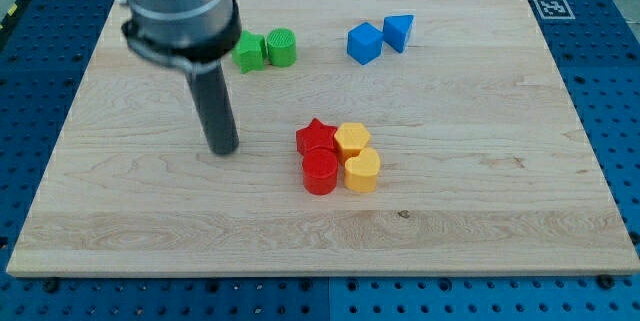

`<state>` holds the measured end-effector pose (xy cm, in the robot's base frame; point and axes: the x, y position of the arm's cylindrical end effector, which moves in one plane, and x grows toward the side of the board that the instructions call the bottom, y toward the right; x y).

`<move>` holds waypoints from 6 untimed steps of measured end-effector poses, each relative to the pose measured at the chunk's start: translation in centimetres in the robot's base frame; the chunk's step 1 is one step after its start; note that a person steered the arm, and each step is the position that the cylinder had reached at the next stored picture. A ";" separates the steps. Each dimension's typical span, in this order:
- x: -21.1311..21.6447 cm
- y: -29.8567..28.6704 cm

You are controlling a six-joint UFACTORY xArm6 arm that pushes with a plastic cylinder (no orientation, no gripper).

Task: Separate the red blocks from the yellow blocks

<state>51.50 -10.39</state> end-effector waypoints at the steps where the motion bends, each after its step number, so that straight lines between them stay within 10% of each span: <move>1: 5.8 3.7; 3: 9.2 11.0; 6: 1.3 9.2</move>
